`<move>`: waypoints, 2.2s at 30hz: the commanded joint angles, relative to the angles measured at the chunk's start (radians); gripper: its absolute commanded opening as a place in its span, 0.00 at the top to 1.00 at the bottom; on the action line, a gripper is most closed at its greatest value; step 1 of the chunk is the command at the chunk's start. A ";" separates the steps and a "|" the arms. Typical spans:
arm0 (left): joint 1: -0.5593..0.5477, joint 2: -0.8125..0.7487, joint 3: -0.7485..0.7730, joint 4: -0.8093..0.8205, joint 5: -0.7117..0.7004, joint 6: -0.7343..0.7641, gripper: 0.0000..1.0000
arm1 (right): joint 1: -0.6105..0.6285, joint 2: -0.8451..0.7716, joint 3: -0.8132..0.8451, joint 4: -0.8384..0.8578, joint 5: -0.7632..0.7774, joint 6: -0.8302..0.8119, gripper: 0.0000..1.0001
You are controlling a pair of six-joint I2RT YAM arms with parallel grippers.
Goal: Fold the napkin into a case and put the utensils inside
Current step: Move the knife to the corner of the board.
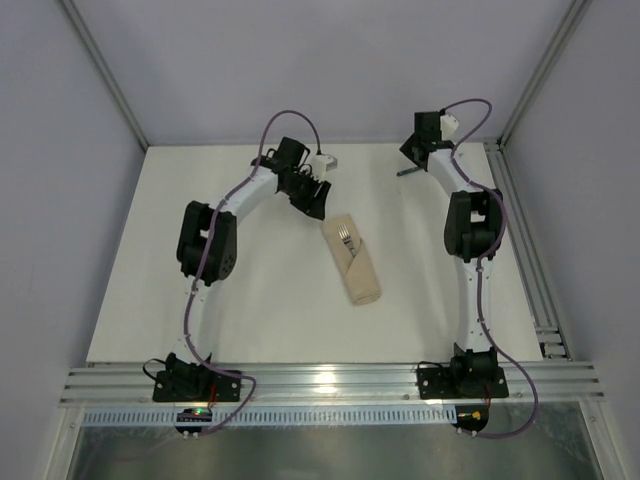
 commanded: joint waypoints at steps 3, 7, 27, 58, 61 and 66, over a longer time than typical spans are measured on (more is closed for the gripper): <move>0.006 -0.066 -0.014 -0.026 0.021 0.039 0.49 | -0.023 0.010 0.017 0.175 -0.047 0.105 0.62; 0.006 -0.072 -0.022 -0.041 0.011 0.049 0.49 | -0.058 0.072 0.023 0.112 -0.103 0.263 0.63; 0.008 -0.182 -0.062 -0.066 0.024 0.096 0.48 | -0.159 -0.095 -0.171 -0.141 -0.248 0.125 0.66; 0.006 -0.188 -0.054 -0.115 0.011 0.142 0.48 | -0.207 0.099 0.276 -0.463 -0.334 -1.018 0.08; 0.008 -0.184 -0.046 -0.117 0.012 0.139 0.48 | -0.207 0.087 0.252 -0.494 -0.326 -1.035 0.07; 0.008 -0.173 -0.022 -0.123 0.021 0.130 0.48 | -0.211 0.119 0.229 -0.560 -0.274 -1.045 0.11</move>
